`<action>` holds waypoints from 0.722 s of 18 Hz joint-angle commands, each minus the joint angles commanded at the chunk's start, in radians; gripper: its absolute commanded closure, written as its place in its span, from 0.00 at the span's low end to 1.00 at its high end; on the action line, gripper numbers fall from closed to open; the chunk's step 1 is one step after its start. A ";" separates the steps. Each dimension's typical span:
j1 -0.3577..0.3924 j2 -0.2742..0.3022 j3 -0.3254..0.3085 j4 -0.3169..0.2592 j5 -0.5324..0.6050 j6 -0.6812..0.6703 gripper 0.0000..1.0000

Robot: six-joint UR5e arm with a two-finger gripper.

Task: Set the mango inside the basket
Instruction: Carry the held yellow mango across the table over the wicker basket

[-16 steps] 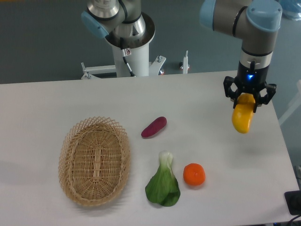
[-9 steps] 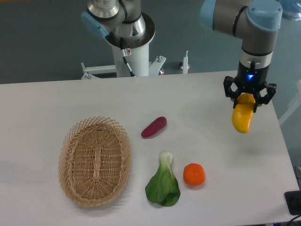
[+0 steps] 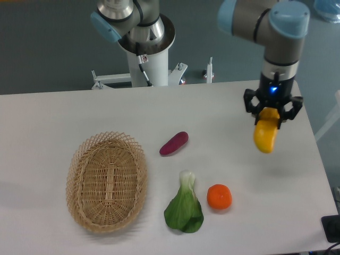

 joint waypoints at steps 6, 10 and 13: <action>-0.166 -0.012 -0.003 -0.002 -0.008 -0.272 0.50; -0.294 -0.040 -0.015 0.005 0.002 -0.410 0.50; -0.382 -0.043 -0.031 -0.003 0.002 -0.444 0.50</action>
